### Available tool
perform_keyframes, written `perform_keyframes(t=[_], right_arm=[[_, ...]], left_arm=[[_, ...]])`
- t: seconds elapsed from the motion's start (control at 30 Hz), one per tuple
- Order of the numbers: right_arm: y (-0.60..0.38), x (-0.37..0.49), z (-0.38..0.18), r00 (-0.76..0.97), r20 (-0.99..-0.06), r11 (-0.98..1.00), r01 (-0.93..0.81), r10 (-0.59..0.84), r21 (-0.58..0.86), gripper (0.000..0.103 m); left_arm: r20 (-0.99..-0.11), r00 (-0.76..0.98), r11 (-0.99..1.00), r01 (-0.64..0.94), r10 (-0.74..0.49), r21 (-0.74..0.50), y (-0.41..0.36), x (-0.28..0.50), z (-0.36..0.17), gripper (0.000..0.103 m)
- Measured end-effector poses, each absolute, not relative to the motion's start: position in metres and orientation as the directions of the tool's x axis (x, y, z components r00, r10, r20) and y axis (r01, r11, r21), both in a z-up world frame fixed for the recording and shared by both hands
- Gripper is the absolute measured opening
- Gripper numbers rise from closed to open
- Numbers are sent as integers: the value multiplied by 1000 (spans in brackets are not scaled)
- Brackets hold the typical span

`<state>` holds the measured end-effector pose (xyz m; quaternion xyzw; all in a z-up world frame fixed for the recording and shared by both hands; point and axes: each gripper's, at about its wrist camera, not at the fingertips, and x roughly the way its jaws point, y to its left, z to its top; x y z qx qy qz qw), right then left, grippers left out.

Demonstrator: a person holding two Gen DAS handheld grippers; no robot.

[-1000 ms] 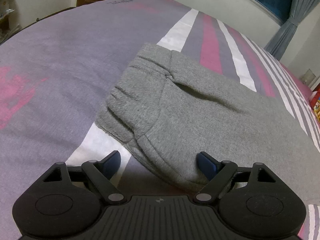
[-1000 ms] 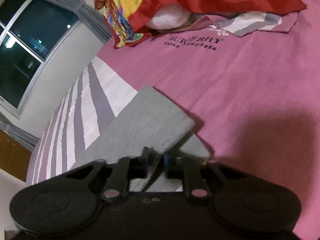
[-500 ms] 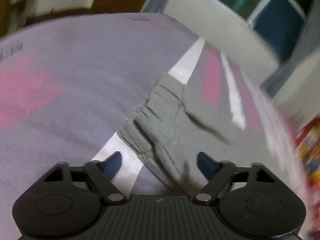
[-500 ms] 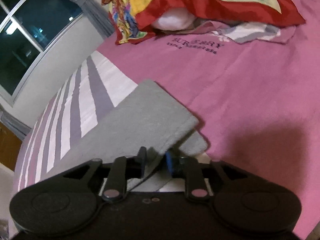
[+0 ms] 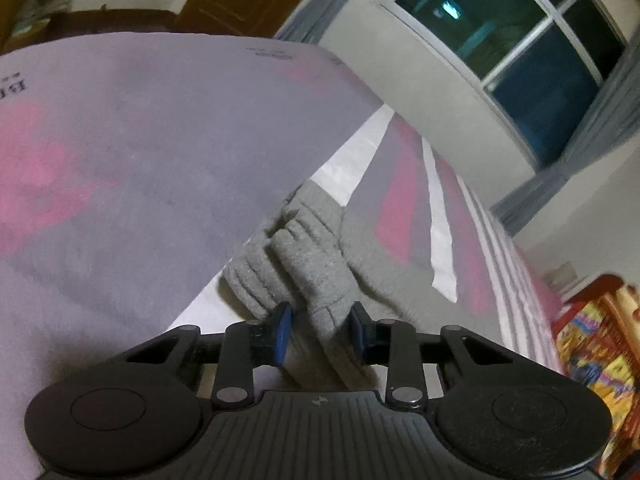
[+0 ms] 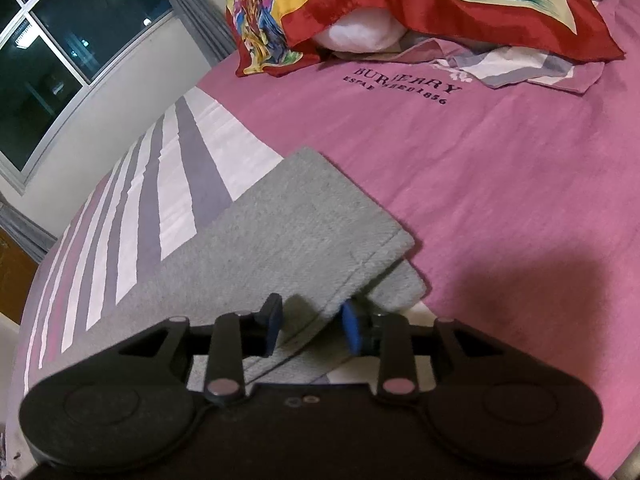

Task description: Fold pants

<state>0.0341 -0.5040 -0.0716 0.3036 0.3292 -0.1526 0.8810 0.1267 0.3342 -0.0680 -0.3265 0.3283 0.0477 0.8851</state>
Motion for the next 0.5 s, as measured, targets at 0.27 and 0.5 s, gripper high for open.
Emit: perform_keyframes(t=[0.27, 0.5], right_arm=[[-503, 37, -74, 738, -670, 758, 477, -72, 444, 36], [-502, 39, -74, 735, -674, 764, 475, -72, 436, 40]], left_arm=[[-594, 795, 779, -293, -124, -554, 339, 123, -60, 32], [-550, 819, 725, -276, -166, -631, 339, 116, -67, 32]])
